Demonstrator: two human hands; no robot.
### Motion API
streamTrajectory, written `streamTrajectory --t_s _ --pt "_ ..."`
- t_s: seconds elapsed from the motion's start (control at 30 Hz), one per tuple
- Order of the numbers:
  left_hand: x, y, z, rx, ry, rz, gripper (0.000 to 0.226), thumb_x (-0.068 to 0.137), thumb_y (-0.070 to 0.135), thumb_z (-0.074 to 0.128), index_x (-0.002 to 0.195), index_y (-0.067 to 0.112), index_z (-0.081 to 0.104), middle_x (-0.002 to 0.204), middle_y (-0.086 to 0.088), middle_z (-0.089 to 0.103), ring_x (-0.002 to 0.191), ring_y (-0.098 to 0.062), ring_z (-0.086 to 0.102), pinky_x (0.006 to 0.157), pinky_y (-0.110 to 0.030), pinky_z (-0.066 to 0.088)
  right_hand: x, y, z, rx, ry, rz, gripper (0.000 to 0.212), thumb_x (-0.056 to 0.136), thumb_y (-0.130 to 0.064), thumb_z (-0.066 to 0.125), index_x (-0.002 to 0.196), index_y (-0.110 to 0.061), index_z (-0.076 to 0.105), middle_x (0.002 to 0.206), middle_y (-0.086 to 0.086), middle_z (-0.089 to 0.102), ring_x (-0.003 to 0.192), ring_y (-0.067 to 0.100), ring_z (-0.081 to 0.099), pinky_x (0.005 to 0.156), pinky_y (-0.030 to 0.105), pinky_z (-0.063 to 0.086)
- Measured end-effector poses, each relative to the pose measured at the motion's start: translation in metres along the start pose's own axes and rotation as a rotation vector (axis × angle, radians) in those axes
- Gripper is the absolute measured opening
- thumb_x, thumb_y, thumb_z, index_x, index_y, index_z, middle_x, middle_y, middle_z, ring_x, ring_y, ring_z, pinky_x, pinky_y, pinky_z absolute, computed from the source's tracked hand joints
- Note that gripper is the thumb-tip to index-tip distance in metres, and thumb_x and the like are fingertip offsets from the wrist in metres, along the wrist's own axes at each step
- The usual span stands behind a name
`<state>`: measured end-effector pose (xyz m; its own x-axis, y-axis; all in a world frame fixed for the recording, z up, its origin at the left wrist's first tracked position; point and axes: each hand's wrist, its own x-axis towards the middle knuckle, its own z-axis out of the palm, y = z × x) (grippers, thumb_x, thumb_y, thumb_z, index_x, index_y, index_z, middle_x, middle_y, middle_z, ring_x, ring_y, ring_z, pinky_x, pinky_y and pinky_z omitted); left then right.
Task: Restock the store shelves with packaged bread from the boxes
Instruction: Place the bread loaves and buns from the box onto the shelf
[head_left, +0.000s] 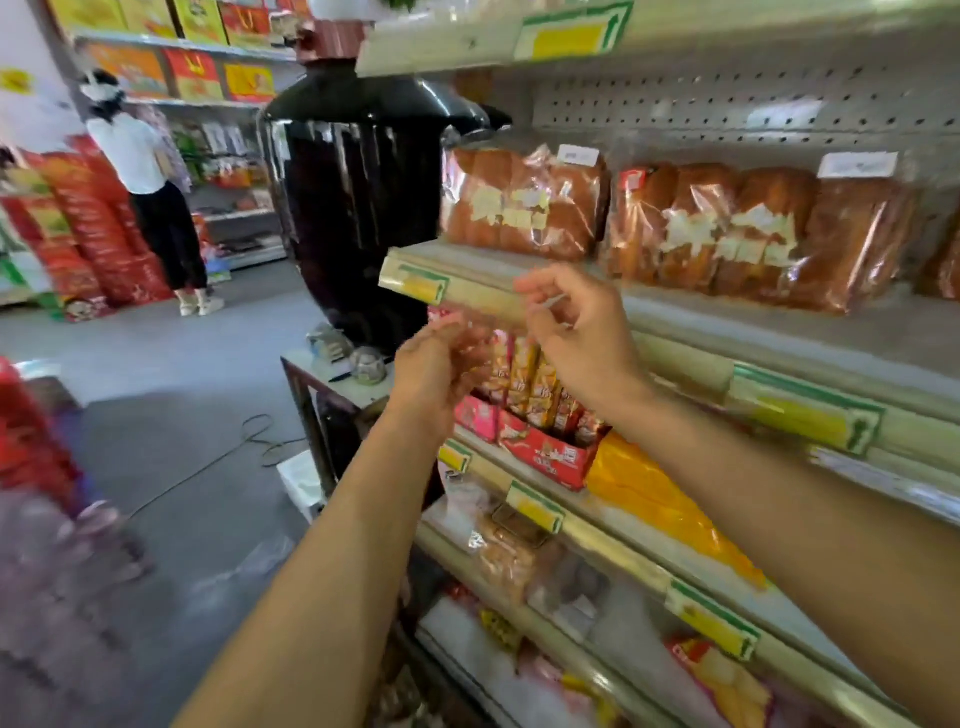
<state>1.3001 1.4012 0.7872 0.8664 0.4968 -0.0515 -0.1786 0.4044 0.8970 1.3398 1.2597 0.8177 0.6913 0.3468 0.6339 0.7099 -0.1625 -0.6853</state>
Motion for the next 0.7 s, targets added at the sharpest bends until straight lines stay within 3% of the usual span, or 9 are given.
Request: streamTrajectory --t_s 0.1,0.17,0.23,0.3,0.43,0.53,0.7 --pt "0.008 -0.005 -0.051 0.003 0.094 -0.067 0.011 0.099 0.016 0.055 0.102 0.014 0.065 0.072 0.004 0.07 0.064 -0.011 0.063 0.056 -0.023 0.056 -0.004 0.01 0.05 0.056 -0.112 0.068 0.023 0.094 0.0 0.054 0.097 -0.02 0.064 0.082 -0.007 0.062 0.064 0.011 0.06 0.062 0.021 0.049" --pt "0.015 -0.009 -0.088 -0.009 0.165 -0.11 0.014 0.099 0.016 0.055 0.111 0.014 0.063 0.071 0.004 0.071 0.063 -0.01 0.064 0.056 -0.022 0.056 -0.007 0.019 0.086 0.08 -0.203 0.122 0.021 0.094 0.001 0.053 0.096 -0.017 0.065 0.081 0.002 0.063 0.058 0.011 0.058 0.056 0.014 0.045" --pt "0.022 -0.014 -0.125 -0.015 0.234 -0.153 0.019 0.099 0.018 0.055 0.116 0.014 0.062 0.073 0.004 0.072 0.061 -0.01 0.064 0.057 -0.023 0.055 -0.012 0.03 0.123 0.106 -0.291 0.198 0.021 0.094 0.001 0.052 0.095 -0.016 0.064 0.078 0.004 0.062 0.055 0.008 0.057 0.05 0.013 0.042" --pt "0.029 -0.024 -0.161 0.0 0.306 -0.207 0.014 0.099 0.019 0.055 0.108 0.015 0.064 0.076 0.003 0.071 0.063 -0.01 0.064 0.06 -0.025 0.055 -0.018 0.044 0.161 0.125 -0.381 0.287 0.018 0.094 0.001 0.053 0.097 -0.013 0.065 0.077 0.001 0.061 0.05 0.003 0.057 0.048 0.014 0.043" --pt "0.042 -0.053 -0.229 -0.041 0.408 -0.324 0.01 0.101 0.018 0.051 0.099 0.016 0.061 0.085 0.0 0.068 0.069 -0.012 0.061 0.061 -0.025 0.051 -0.038 0.076 0.227 0.15 -0.525 0.46 0.017 0.094 -0.002 0.055 0.099 -0.013 0.066 0.083 0.007 0.067 0.053 0.008 0.062 0.049 0.025 0.05" --pt "0.048 -0.08 -0.272 -0.057 0.503 -0.386 0.017 0.101 0.016 0.05 0.089 0.015 0.062 0.077 0.001 0.067 0.065 -0.011 0.06 0.058 -0.025 0.051 -0.058 0.102 0.266 0.191 -0.584 0.611 0.016 0.095 -0.002 0.054 0.099 -0.014 0.064 0.082 0.011 0.066 0.056 0.012 0.063 0.046 0.022 0.048" --pt "0.055 -0.139 -0.334 -0.094 0.637 -0.529 0.013 0.1 0.019 0.055 0.096 0.012 0.065 0.084 -0.002 0.071 0.074 -0.014 0.064 0.06 -0.028 0.053 -0.096 0.155 0.317 0.235 -0.681 0.869 0.019 0.094 -0.001 0.055 0.109 -0.009 0.064 0.092 0.014 0.067 0.065 0.017 0.062 0.05 0.023 0.049"
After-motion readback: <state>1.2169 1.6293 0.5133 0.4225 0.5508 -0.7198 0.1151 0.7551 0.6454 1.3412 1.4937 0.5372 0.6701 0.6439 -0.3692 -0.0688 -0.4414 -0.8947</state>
